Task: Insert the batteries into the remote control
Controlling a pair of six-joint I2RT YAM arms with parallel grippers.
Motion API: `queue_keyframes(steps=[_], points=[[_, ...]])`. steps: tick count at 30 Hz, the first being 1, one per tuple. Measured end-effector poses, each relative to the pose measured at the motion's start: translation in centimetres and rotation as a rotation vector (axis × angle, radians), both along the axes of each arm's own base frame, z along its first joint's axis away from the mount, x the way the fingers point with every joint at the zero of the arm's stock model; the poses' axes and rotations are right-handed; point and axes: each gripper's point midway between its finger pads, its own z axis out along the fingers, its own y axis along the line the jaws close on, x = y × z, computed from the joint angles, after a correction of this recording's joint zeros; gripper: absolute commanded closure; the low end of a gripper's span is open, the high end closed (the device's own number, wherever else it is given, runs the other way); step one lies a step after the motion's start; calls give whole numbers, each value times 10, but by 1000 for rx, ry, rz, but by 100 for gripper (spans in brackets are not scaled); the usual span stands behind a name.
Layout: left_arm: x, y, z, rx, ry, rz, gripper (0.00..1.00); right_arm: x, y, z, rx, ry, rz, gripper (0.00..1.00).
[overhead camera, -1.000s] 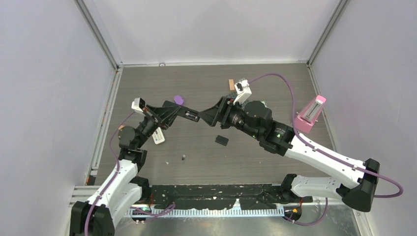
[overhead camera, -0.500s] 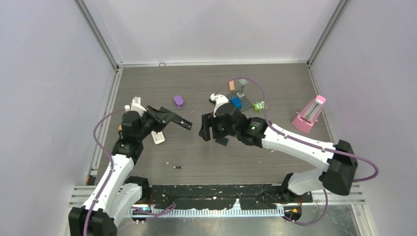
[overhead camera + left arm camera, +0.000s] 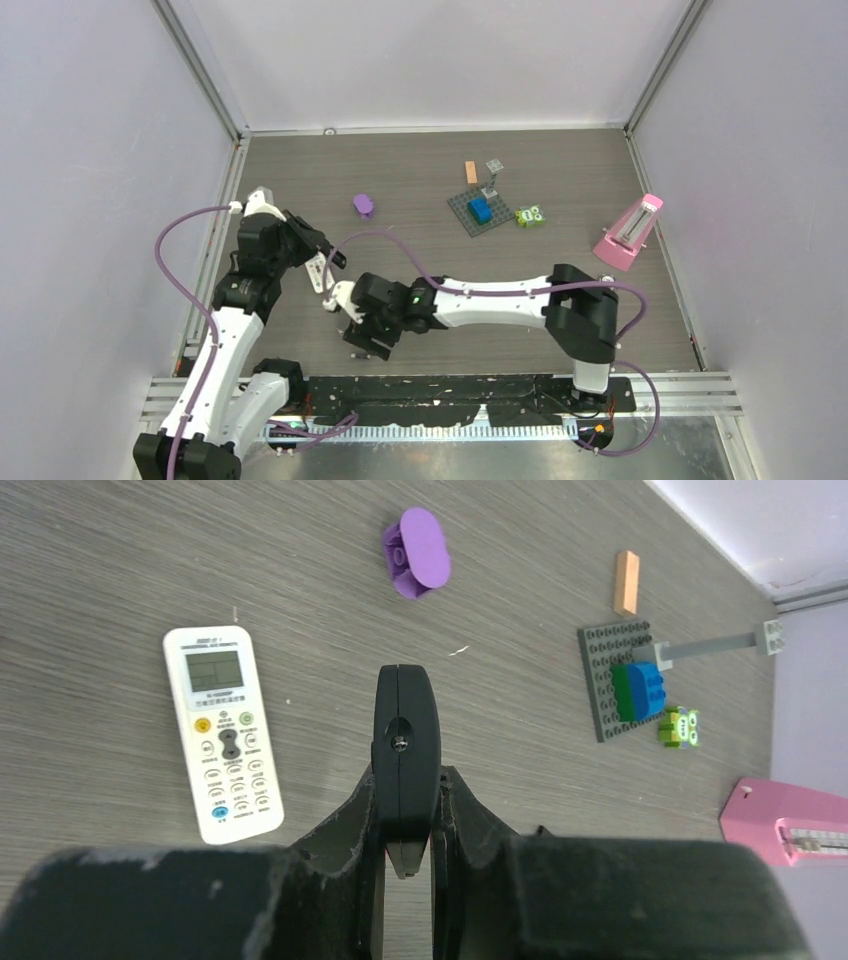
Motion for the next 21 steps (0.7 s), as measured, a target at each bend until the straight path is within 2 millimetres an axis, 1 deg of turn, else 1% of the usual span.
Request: queue_keyframes(steps=[4,6,8,10,12,14,19,21], points=[[-1,5,-4,25,16,7,100,-15,22,-14,-28,-23,122,29],[-1,7,-6,29,25,11,100,-21,32,-18,-31,-26,162,31],[-1,9,-7,34,33,10,100,-26,41,-24,-38,-27,196,35],[-1,9,-5,35,33,7,100,-28,46,-29,-44,-26,214,40],[0,9,-3,34,29,5,100,-30,49,-34,-52,-26,225,50],[0,9,-2,29,28,2,100,-31,51,-39,-62,-23,234,56],[0,9,-3,16,34,-6,100,-32,51,-54,-90,-10,231,62],[0,9,-3,11,36,-9,100,-32,52,-55,-90,-11,224,66]])
